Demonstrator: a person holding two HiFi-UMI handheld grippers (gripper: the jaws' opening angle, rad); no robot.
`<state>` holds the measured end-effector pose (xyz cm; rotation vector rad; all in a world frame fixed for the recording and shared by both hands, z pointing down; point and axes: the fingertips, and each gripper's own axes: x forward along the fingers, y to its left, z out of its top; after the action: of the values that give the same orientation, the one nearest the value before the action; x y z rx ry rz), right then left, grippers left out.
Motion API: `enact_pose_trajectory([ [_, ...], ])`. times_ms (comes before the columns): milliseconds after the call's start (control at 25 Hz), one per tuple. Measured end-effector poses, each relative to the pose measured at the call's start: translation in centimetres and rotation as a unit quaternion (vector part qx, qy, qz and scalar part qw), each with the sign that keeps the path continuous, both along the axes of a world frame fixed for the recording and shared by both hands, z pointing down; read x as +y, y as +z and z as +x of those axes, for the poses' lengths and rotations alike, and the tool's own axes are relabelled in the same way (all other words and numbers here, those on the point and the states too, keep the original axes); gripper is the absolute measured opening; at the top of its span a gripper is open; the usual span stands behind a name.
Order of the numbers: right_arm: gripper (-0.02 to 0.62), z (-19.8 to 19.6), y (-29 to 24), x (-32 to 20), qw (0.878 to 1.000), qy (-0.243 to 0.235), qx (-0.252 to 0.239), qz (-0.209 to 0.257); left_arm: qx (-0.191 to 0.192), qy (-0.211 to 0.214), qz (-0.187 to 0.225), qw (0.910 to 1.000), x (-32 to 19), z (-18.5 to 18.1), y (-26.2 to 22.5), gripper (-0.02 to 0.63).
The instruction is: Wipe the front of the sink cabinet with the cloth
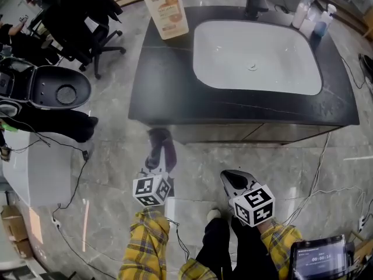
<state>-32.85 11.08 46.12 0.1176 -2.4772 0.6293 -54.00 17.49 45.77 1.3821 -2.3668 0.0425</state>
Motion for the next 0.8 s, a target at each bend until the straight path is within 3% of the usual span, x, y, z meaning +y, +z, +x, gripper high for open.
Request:
enact_pose_trajectory([
  [360, 0.006, 1.1, 1.5, -2.5, 1.000, 0.019, 0.008, -0.007, 0.001, -0.005, 0.006, 1.0000, -2.3, -0.4, 0.9, 0.051],
  [800, 0.006, 3.0, 1.0, -4.6, 0.999, 0.038, -0.002, -0.012, 0.003, 0.036, 0.022, 0.9991, -6.4, 4.2, 0.1, 0.051],
])
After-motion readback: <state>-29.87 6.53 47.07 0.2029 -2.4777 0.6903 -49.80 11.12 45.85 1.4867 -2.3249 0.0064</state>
